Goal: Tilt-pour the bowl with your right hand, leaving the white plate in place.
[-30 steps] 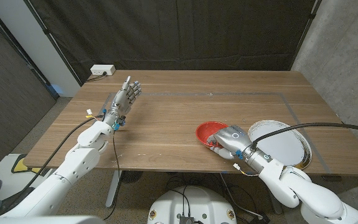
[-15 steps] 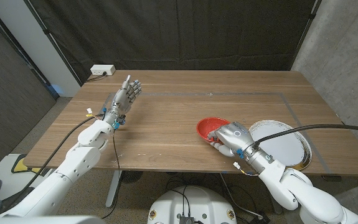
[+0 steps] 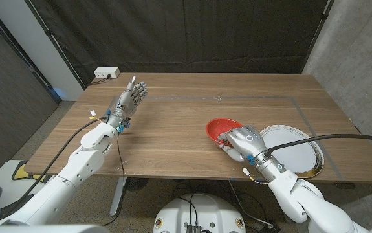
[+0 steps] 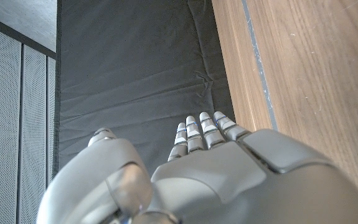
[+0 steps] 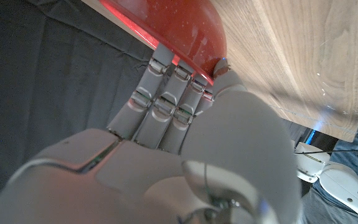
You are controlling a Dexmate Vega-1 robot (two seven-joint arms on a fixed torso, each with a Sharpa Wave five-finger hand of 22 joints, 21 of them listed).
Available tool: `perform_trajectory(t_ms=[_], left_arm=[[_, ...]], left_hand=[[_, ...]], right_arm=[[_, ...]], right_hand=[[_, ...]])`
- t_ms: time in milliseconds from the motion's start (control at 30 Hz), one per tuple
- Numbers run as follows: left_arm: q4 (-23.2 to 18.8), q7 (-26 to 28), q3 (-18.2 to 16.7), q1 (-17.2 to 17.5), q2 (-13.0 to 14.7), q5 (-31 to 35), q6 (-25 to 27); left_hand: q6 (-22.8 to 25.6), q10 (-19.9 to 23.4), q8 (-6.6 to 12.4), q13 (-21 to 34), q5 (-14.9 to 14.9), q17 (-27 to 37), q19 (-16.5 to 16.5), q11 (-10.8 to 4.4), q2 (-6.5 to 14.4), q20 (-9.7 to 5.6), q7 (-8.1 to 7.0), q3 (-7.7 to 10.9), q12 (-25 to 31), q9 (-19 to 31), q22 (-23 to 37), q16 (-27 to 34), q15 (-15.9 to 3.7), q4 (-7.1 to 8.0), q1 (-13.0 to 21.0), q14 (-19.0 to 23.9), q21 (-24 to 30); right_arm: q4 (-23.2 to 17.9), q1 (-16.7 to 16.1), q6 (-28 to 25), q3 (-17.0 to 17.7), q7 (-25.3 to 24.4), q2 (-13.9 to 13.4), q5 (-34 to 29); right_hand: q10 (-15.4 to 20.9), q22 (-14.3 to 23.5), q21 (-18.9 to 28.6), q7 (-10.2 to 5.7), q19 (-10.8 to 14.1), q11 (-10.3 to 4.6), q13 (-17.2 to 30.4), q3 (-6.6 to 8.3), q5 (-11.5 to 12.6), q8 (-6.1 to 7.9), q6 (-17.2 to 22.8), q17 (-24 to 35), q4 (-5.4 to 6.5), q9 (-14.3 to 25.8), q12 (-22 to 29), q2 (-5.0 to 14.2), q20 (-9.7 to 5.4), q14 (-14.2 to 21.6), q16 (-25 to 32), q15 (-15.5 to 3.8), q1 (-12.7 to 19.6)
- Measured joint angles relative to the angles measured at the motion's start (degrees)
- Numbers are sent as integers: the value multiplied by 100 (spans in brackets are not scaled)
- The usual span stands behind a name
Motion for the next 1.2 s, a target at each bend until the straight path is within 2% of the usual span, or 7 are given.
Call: perform_trajectory(t_ms=[333,400,733,967,1200], left_arm=[[27,-1,55,-168,-2,75,68],[27,15,69,-206,-2,96,102],[-32,146,131,-363,-3,201,216],[-173,322,167,-426,-34,272,293],[-413,602,221,-451,-79,371,396]], left_hand=[[0,31,0,0,0,0,0,-31,0,0,0,-25,0,0,0,0,0,25,0,0,0],[0,31,0,0,0,0,0,-31,0,0,0,-25,0,0,0,0,0,25,0,0,0],[20,31,0,0,0,-1,0,-31,0,0,21,-24,0,0,0,0,0,25,0,0,0],[20,30,0,0,0,-1,0,-31,0,0,21,-24,0,0,0,0,0,25,0,0,0],[20,30,0,0,0,-1,0,-31,0,0,21,-24,0,0,0,0,0,25,0,0,0]], right_arm=[[24,-123,-206,44,-310,99,-51],[24,-154,-239,74,-382,112,-51],[-22,-308,-344,268,-688,125,147],[-103,-550,-327,558,-888,57,552],[-187,-942,-238,982,-1176,-54,931]], right_hand=[[0,-21,26,-2,0,0,24,-17,-1,-16,2,0,17,-19,0,0,0,-2,-10,2,1],[0,-24,26,-3,-14,0,24,-25,-6,-18,2,0,24,-26,-1,51,-13,-2,-23,3,53],[0,-34,65,-3,-52,0,53,-64,2,-34,1,3,1,-27,-1,51,9,-4,-24,4,54],[-1,-51,81,-3,-52,1,77,-64,1,-40,1,5,1,-1,-2,51,9,-3,-65,4,54],[-1,-55,109,-4,-83,1,104,-64,0,-57,2,6,1,3,-7,44,19,-4,-67,4,61]])
